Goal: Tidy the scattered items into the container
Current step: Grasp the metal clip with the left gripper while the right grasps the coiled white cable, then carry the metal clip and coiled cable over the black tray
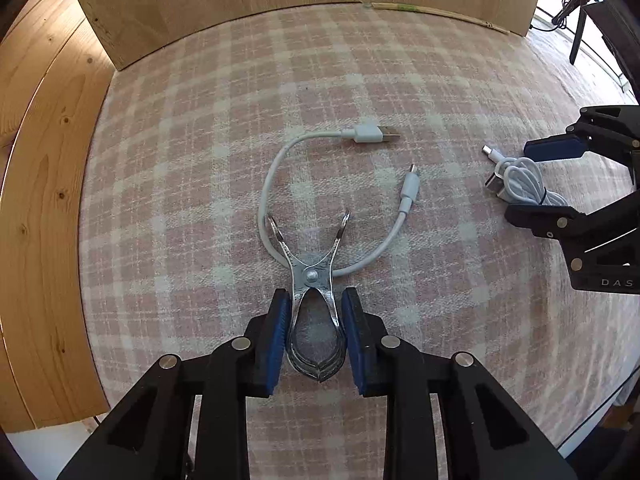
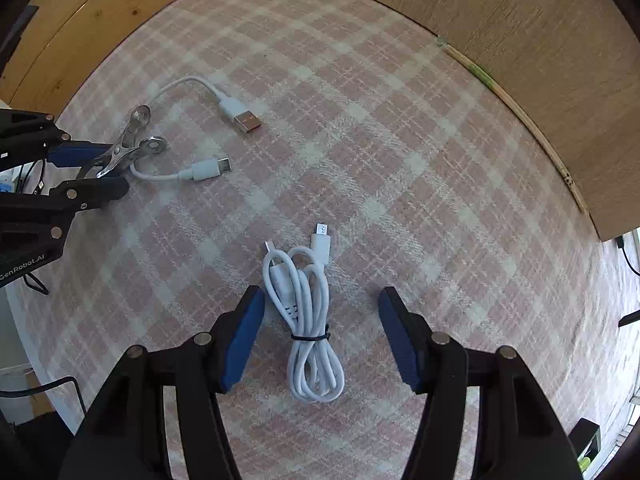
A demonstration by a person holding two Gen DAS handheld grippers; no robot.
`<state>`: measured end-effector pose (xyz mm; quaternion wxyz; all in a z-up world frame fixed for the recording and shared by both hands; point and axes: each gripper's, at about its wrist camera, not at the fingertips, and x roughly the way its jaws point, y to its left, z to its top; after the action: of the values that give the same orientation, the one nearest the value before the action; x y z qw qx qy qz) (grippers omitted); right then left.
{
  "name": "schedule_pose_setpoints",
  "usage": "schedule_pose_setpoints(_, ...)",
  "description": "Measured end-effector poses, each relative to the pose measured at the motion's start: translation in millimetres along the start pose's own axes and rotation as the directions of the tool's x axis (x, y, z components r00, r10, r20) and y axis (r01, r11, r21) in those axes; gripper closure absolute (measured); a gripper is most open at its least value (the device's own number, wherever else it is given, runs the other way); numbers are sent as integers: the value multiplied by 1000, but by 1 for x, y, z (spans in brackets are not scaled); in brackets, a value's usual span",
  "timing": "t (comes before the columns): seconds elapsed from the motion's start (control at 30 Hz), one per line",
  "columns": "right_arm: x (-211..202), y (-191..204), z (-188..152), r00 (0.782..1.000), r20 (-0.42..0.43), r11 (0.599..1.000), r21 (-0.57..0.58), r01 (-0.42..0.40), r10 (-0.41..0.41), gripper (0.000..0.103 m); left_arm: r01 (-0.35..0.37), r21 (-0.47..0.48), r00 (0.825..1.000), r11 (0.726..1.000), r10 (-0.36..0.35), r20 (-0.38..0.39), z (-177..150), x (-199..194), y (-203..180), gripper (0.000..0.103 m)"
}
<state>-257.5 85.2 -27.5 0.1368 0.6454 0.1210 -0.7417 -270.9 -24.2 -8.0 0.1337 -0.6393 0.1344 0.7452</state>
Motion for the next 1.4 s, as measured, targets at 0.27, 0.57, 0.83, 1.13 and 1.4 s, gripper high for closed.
schedule_pose_setpoints(0.27, -7, -18, -8, 999, 37, 996, 86, -9, 6, 78, 34, -96, 999, 995, -31, 27, 23, 5, 12, 78)
schedule_pose_setpoints(0.57, -14, -28, -20, 997, 69, 988, 151, -25, 15, 80, 48, -191, 995, 980, -31, 91, -62, -48, 64, 78)
schedule_pose_setpoints(0.83, -37, -43, -39, 994, 110, 979, 200, -36, 14, 80, 58, -232, 991, 971, -29, 128, -148, -156, 34, 78)
schedule_pose_setpoints(1.13, -65, -70, -74, 987, 162, 966, 250, -59, 18, 80, 92, -242, 975, 966, -38, 219, -264, -271, -20, 78)
schedule_pose_setpoints(1.4, -107, -122, -126, 975, 222, 946, 318, -56, -17, 80, 106, -164, 960, 981, -58, 275, -259, -321, -104, 78)
